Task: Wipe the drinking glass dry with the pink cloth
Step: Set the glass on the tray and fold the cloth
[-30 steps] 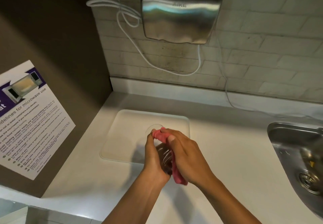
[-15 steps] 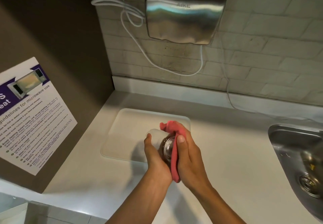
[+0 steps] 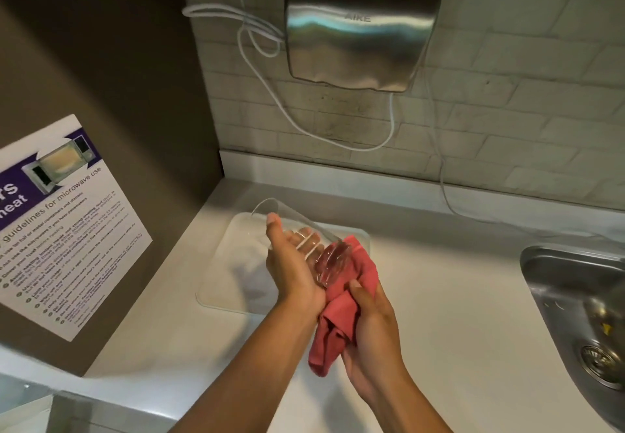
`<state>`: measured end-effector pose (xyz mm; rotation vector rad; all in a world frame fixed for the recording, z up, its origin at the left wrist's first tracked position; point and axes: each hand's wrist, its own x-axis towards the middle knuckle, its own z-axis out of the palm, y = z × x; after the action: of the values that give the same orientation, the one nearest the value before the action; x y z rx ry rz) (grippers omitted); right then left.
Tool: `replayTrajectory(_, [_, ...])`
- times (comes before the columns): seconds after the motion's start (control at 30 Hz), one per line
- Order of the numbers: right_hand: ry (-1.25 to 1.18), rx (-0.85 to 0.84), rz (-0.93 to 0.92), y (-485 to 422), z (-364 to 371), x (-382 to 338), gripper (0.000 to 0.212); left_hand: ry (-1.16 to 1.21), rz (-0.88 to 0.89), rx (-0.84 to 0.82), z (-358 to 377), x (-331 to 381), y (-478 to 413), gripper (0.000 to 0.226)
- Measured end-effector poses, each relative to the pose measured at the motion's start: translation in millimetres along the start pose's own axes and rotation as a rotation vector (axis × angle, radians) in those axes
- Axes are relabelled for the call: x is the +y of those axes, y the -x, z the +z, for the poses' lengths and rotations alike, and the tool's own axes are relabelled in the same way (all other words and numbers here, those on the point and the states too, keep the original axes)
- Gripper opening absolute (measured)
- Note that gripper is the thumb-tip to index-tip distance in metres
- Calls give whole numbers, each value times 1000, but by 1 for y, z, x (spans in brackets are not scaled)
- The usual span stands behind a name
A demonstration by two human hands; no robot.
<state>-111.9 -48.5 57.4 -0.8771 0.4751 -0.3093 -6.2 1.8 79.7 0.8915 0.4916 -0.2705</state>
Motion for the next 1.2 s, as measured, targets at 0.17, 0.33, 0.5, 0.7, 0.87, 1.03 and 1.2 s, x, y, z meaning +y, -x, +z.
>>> replayTrajectory(0.17, [-237,23,57,-13,-22,-16,43,-199,315,-137,-3,13,-28,30])
replayTrajectory(0.33, [-211,78,86,-28,-52,-33,45,-530,551,-311,-10,9,-46,65])
replayTrajectory(0.5, [-222,57,111,-29,-66,-44,57,-859,567,-370,-17,-12,-69,70])
replayTrajectory(0.7, [-219,66,115,-27,-80,-47,59,-999,514,-373,-22,-40,-91,71])
replayTrajectory(0.87, [-198,65,122,-25,-88,-53,62,-1033,474,-368,-22,-61,-97,71])
replayTrajectory(1.03, [-233,12,143,-22,-91,-60,61,-1064,468,-356,-23,-70,-101,79])
replayTrajectory(1.2, [-323,-51,197,-19,-92,-64,65,-1072,442,-343,-28,-72,-107,80])
